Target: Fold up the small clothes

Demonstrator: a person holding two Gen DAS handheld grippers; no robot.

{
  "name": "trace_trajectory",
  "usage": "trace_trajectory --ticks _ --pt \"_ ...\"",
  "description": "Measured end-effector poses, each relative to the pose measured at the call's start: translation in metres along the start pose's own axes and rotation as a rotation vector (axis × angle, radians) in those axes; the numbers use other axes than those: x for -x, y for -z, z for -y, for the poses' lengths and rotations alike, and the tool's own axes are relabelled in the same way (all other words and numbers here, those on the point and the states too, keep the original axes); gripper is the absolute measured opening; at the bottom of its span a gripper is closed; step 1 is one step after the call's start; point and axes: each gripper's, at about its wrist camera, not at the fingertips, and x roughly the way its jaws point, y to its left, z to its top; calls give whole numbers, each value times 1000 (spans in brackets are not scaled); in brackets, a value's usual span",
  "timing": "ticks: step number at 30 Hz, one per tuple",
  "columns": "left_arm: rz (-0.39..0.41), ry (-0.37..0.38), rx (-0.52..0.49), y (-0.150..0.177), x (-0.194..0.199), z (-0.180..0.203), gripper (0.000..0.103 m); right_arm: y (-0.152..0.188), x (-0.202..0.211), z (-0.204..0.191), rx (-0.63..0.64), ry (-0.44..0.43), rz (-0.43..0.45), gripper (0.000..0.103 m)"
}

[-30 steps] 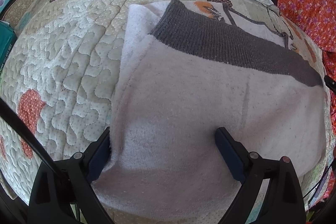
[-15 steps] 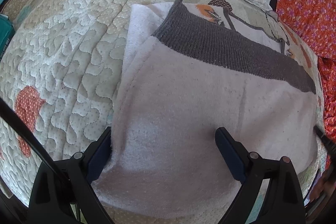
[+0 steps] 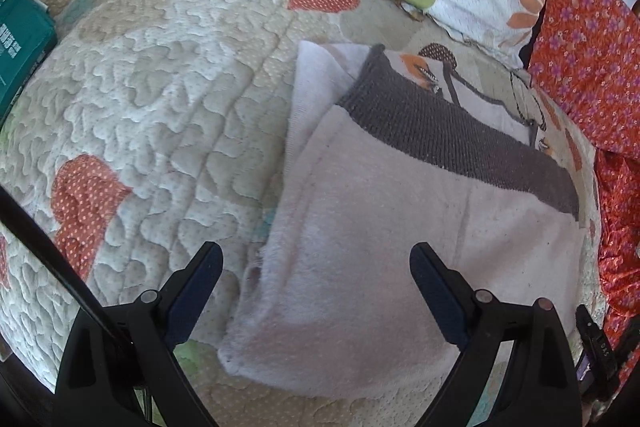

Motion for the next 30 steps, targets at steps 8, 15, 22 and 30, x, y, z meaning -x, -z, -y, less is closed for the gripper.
trace_trajectory --ticks 8,15,22,30 --pt "68 -37 12 0 18 -10 94 20 1 7 -79 -157 -63 6" --pt "85 -47 57 -4 21 -29 94 35 16 14 -69 -65 -33 7" --pt "71 -46 50 5 16 -26 94 31 20 46 -246 -85 17 14" --pt "69 -60 18 12 9 -14 94 28 16 38 -213 -77 13 27"
